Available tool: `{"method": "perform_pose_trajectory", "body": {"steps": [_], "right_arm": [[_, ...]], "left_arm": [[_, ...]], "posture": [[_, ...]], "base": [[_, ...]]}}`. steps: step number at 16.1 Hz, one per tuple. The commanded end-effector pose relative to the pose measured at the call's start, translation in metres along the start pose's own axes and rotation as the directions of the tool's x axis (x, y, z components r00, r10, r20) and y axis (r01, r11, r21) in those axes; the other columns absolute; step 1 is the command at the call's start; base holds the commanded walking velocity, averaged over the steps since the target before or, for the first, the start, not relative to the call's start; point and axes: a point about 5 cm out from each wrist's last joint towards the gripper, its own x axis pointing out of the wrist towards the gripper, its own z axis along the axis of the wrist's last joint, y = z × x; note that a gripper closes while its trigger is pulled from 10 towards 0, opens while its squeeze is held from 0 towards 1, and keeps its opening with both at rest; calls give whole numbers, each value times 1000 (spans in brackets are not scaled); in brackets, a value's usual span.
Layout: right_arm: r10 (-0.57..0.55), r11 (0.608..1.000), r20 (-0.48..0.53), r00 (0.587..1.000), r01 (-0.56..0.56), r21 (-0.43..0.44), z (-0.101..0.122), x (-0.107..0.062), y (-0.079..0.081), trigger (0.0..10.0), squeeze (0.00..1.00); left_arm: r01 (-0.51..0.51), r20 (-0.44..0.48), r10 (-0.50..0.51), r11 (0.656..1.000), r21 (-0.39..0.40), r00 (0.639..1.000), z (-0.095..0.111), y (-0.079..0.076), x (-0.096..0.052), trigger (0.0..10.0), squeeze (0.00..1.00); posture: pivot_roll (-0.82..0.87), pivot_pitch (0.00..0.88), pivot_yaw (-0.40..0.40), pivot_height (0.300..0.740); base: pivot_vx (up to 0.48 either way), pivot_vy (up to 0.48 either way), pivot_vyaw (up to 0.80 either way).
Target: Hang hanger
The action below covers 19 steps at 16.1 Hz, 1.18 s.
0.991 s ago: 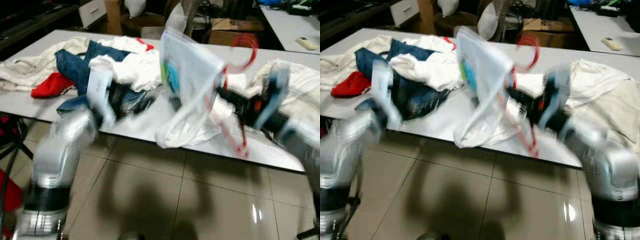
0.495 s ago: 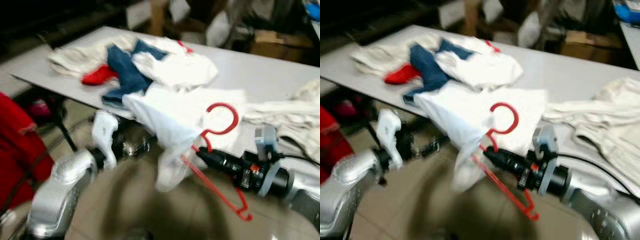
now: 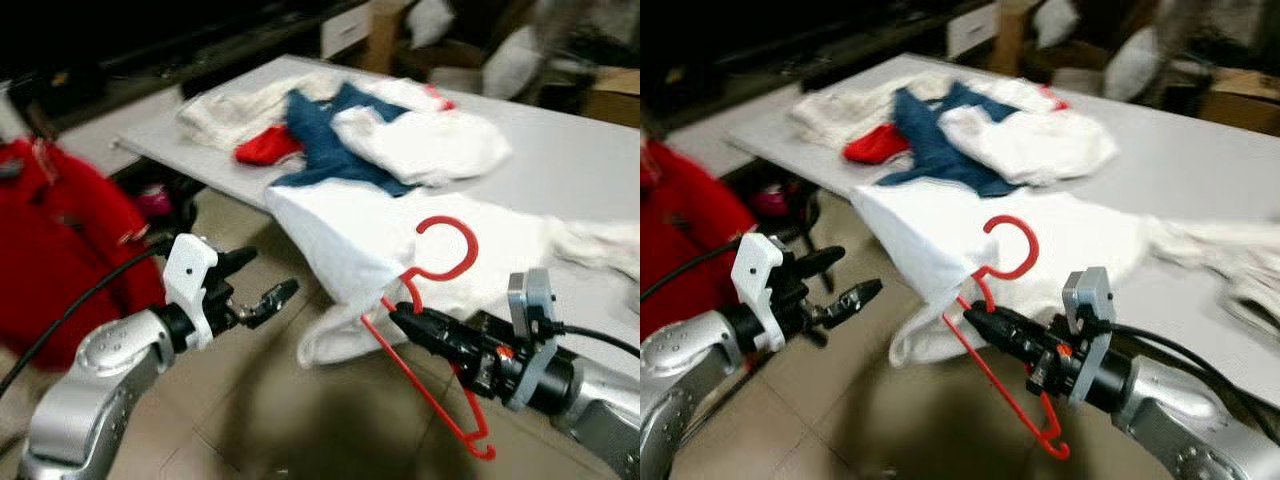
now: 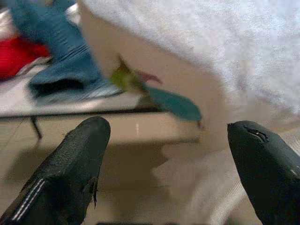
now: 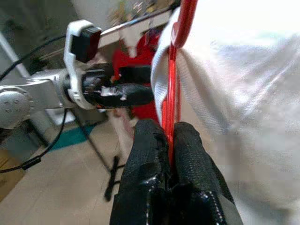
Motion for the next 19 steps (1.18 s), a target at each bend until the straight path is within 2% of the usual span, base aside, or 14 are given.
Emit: {"method": "perform_pose_trajectory", "body": {"steps": [1, 4, 9, 14, 16, 17, 19], "right_arm": [[14, 999, 13, 1000, -13, -29, 5, 2, 1, 10000, 0], [6, 1000, 15, 1000, -6, -25, 4, 3, 1, 10000, 0], [5, 999, -7, 1000, -5, -32, 2, 9, -1, 10000, 0], [-101, 992, -6, 995, 101, -77, 2, 17, -12, 10000, 0], [-231, 969, 37, 972, 233, -84, 4, 27, -27, 10000, 0], [-287, 953, 66, 956, 292, -79, 5, 36, -35, 10000, 0], [-324, 941, 70, 943, 329, -79, 4, 43, -41, 10000, 0]], "left_arm": [[-18, -4, 18, 1000, 8, 1000, 1, 3, -3, 10000, 0], [7, -3, -7, 1000, -14, 1000, 0, -5, -1, 10000, 0], [8, -12, -9, 1000, -23, 1000, -5, -8, 3, 10000, 0], [35, -26, -36, 999, -2, 999, -7, -7, 6, 10000, 0], [-28, -23, 28, 1000, 8, 999, -6, 4, 13, 10000, 0], [-146, -20, 146, 989, 16, 989, -4, 15, 23, 10000, 0], [-195, 1, 195, 981, 11, 981, -1, 20, 27, 10000, 0]], "posture": [[-38, 0, 71, 740], [-34, 0, 71, 740], [-40, 0, 61, 740], [-57, 0, 62, 740], [-49, 0, 71, 740], [-34, 0, 65, 740], [-12, 0, 57, 740]], "base": [[0, 0, 800], [0, 0, 800], [0, 0, 800], [0, 0, 800], [0, 0, 800], [0, 0, 800], [0, 0, 800]]}}
